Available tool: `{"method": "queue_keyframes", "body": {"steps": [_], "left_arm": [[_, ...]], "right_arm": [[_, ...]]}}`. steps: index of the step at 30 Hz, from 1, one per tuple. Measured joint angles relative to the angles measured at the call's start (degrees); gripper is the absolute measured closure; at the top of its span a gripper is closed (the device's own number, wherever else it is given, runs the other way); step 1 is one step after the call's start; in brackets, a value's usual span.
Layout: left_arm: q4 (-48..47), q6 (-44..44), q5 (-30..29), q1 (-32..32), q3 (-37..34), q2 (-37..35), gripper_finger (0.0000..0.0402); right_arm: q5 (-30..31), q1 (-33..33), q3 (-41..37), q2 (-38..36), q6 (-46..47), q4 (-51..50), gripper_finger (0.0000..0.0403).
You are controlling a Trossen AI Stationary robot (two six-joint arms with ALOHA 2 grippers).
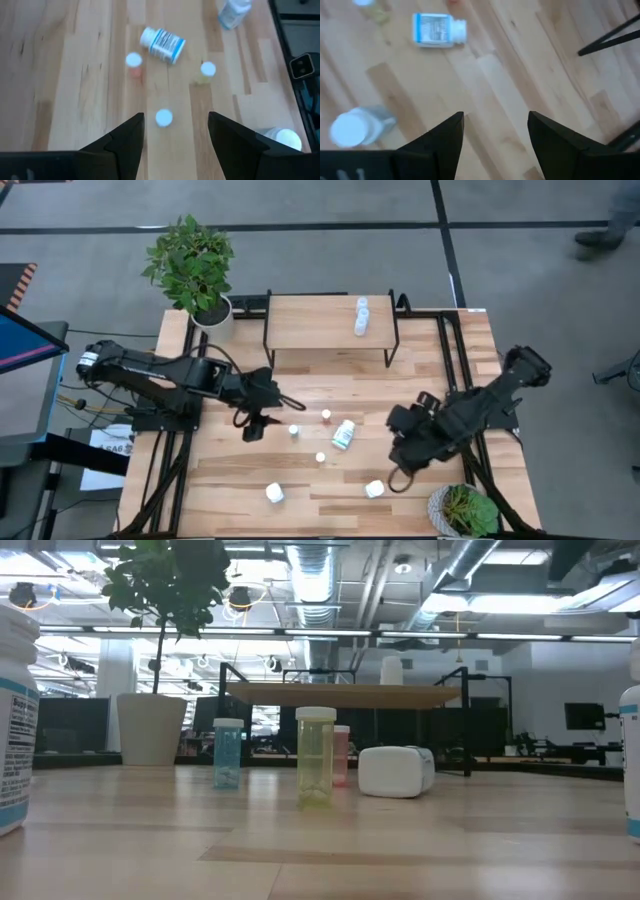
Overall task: Pick and place medicine bottles onto shelf by color
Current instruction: Put the red pill bottle on the shelf
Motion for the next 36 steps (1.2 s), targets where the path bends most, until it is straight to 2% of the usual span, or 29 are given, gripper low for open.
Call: {"method": "queue_keyframes", "body": {"steps": [5, 7, 10, 17, 26, 34, 36], "left_arm": [[-3.5, 2.0, -0.3, -1.3, 0.0, 0.1, 0.0196], [-4.3, 2.0, -0.3, -1.3, 0.0, 0.1, 0.0196], [-4.1, 2.0, -0.3, -1.3, 0.0, 0.1, 0.0196], [-2.2, 1.5, -0.3, -1.3, 0.0, 3.8, 0.0196], [11.0, 1.0, 3.7, -1.4, 0.0, 14.1, 0.0196], [27.1, -0.3, 3.6, -2.7, 0.0, 20.4, 0.0196], [31.1, -0.4, 2.0, -3.3, 0.0, 21.6, 0.0196]], "right_arm": [[4.4, 4.5, 0.0, -1.8, -0.6, 0.9, 0.0158], [5.3, 5.0, 0.0, -1.8, 2.4, 1.8, 0.0158], [5.2, 5.0, 0.0, -1.5, 5.0, 1.9, 0.0158], [4.1, 5.3, 0.0, 0.8, 3.8, 0.2, 0.0158], [2.5, 3.6, 0.0, -0.5, -11.8, -0.6, 0.0158], [2.6, 1.3, 0.0, -5.4, -23.5, -1.4, 0.0159], [2.6, 1.1, 0.0, -7.5, -25.0, -2.3, 0.0162]]}}
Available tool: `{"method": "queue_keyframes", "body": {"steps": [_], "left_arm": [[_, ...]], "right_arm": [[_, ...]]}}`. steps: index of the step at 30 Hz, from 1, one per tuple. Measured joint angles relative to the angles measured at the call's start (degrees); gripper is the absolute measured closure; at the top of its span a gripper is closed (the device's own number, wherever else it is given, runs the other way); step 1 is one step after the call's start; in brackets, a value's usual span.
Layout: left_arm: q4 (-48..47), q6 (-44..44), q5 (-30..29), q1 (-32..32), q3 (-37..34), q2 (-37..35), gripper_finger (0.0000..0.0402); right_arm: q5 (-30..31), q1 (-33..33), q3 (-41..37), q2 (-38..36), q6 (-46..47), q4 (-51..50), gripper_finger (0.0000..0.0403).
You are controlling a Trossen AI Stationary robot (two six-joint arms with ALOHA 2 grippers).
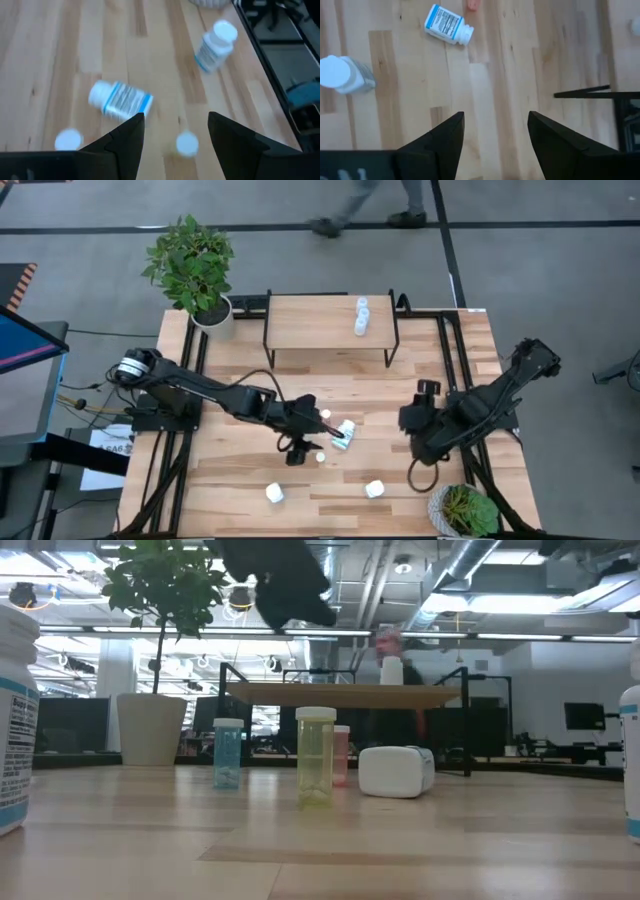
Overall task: Pick and place medicine bottles onto shelf by color
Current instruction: Put the red pill bottle on the shelf
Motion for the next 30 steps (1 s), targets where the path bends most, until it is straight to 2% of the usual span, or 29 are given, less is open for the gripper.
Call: {"method": "queue_keyframes", "body": {"steps": [6, 10, 15, 20, 26, 30], "left_arm": [[7.0, -4.1, -7.1, -2.4, 0.0, 4.8, 0.0205], [6.1, -10.0, -10.0, -2.9, 0.0, 8.2, 0.0219], [4.6, -12.1, -12.7, -2.3, 0.0, 7.9, 0.0229], [2.3, -11.5, -9.7, 0.8, 0.1, 5.4, 0.0219], [-7.0, -10.9, -8.3, 6.1, 0.1, 3.7, 0.0178], [-10.5, -4.4, -7.8, 9.2, 0.0, 3.9, 0.0149]], "right_arm": [[0.0, 0.8, 0.0, -7.0, 1.7, -0.6, 0.0175], [0.0, 2.4, 0.0, -9.8, 2.7, -0.4, 0.0181], [0.0, 3.7, 0.0, -11.4, 1.4, -0.4, 0.0184], [0.0, 3.9, 0.0, -12.2, -0.4, -0.8, 0.0184], [0.0, 3.8, 0.0, -12.6, -0.8, -3.5, 0.0184], [0.0, 3.8, 0.0, -13.8, -0.9, -3.4, 0.0186]]}}
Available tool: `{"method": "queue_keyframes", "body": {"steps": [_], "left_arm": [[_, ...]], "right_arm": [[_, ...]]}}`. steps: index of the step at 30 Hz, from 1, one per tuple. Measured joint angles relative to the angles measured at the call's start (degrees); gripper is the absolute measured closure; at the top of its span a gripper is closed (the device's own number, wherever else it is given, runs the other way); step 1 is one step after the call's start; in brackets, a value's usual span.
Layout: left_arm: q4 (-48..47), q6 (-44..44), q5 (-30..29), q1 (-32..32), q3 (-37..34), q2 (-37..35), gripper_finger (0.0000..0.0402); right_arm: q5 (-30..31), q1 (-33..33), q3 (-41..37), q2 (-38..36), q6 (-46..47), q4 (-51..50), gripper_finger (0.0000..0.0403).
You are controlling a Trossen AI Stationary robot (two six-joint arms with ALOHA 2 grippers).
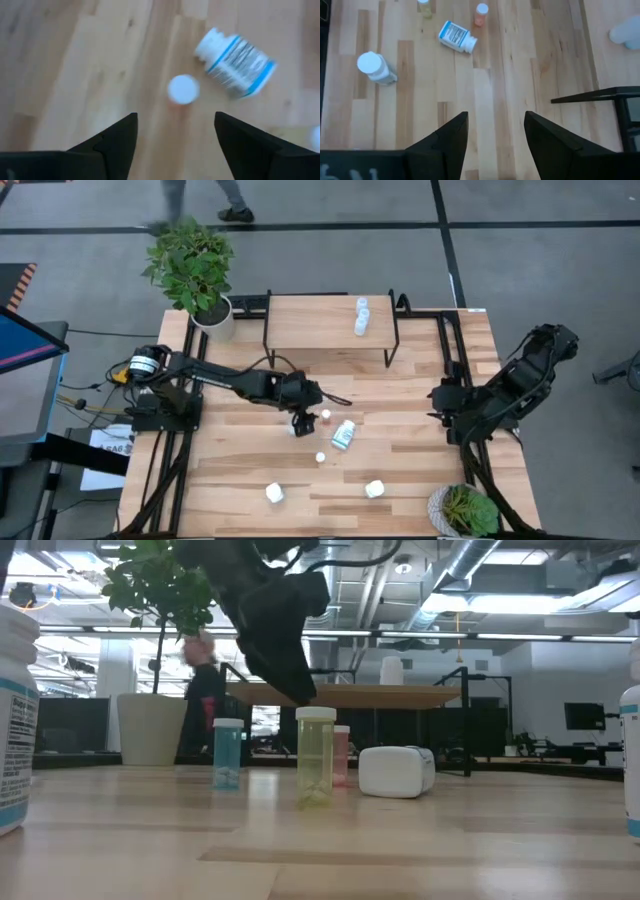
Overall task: Pick and place medicine bottles onto shelf by color
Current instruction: Put the red pill bottle on the shelf
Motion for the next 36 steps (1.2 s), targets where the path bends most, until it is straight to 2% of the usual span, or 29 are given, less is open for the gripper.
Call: {"method": "queue_keyframes", "body": {"steps": [4, 9, 14, 22, 28, 36], "left_arm": [[0.5, 6.0, 0.1, 2.0, 0.0, 0.0, 0.0136], [1.5, 6.3, 3.4, 3.3, -0.7, 0.0, 0.0134], [1.4, 6.2, 5.0, 1.8, -0.9, 0.3, 0.0134], [4.4, 3.2, 2.9, 0.1, -1.0, 5.2, 0.0134], [9.8, 4.0, 2.0, 0.4, -0.1, 7.8, 0.0134], [11.5, 5.9, 1.6, 0.6, -0.1, 9.6, 0.0134]], "right_arm": [[0.3, 0.0, 0.0, -1.5, 0.2, 0.1, 0.0189], [1.4, 0.0, 0.0, -3.6, 0.2, 0.1, 0.0189], [1.5, 0.0, 0.0, -5.4, 0.2, 0.0, 0.0189], [1.4, 0.0, 0.0, -6.9, 0.2, 0.1, 0.0189], [1.2, 0.0, 0.0, -7.1, -1.3, 0.1, 0.0189], [1.1, 0.0, 0.0, -7.2, -1.4, 0.0, 0.0189]]}}
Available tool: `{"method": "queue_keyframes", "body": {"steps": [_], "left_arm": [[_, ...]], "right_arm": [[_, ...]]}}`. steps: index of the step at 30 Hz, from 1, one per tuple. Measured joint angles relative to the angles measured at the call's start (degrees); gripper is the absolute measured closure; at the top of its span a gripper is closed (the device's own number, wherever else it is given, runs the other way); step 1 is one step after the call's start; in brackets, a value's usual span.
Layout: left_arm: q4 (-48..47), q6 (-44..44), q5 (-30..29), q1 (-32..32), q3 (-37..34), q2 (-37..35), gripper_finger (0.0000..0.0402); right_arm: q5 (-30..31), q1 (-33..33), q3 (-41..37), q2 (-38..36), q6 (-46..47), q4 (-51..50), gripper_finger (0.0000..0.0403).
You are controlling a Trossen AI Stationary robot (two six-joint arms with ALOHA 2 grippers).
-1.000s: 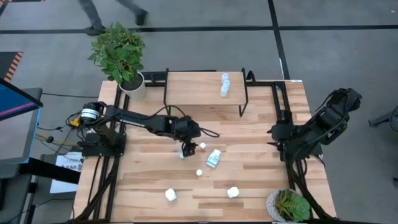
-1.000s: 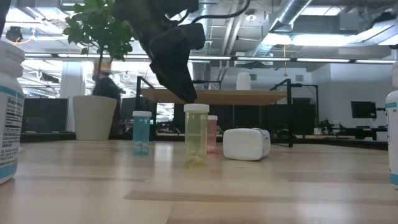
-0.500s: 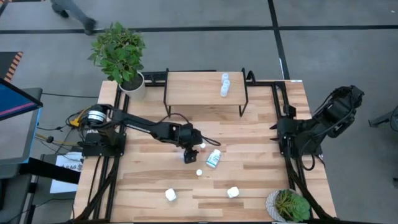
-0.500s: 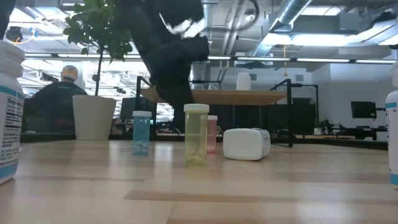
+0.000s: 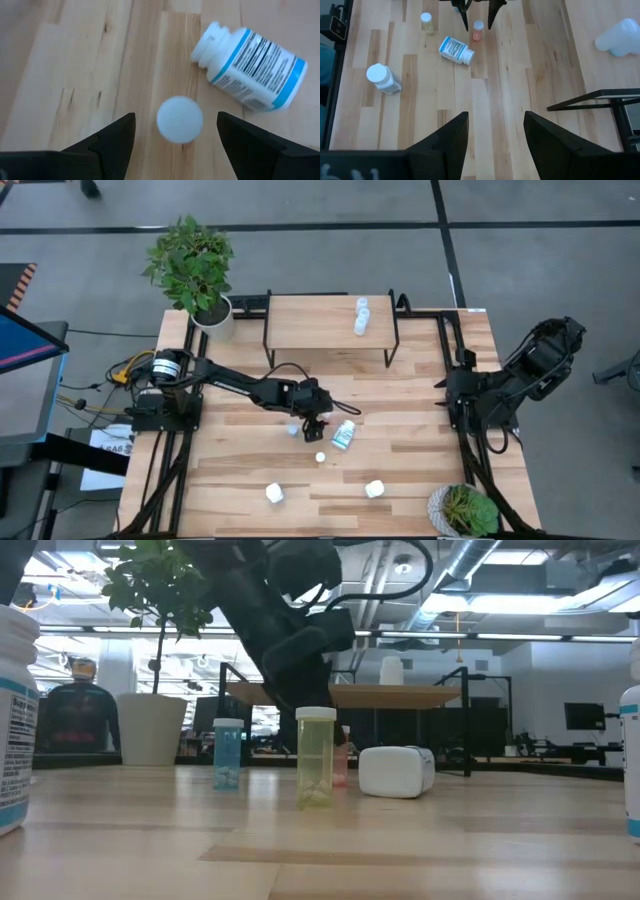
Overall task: Pick and place medicine bottles onto shelf by color
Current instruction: Put the red pill bottle on the shelf
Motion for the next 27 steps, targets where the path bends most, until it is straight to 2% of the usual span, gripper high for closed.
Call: {"method": "queue_keyframes", "body": {"steps": [17, 20, 27], "left_arm": [[1.5, 2.4, 0.3, 0.2, 0.0, 0.0, 0.0137], [1.7, 2.5, 0.3, 0.2, 0.0, 0.0, 0.0155], [1.7, 3.6, 1.9, 0.2, 0.0, 0.0, 0.0229]], "right_arm": [[0.0, 0.0, 0.0, 0.0, 0.1, 0.0, 0.0189], [0.0, 0.0, 0.0, 0.0, 0.1, 0.0, 0.0189], [0.0, 0.0, 0.0, 0.0, 0.1, 0.0, 0.0189]]}}
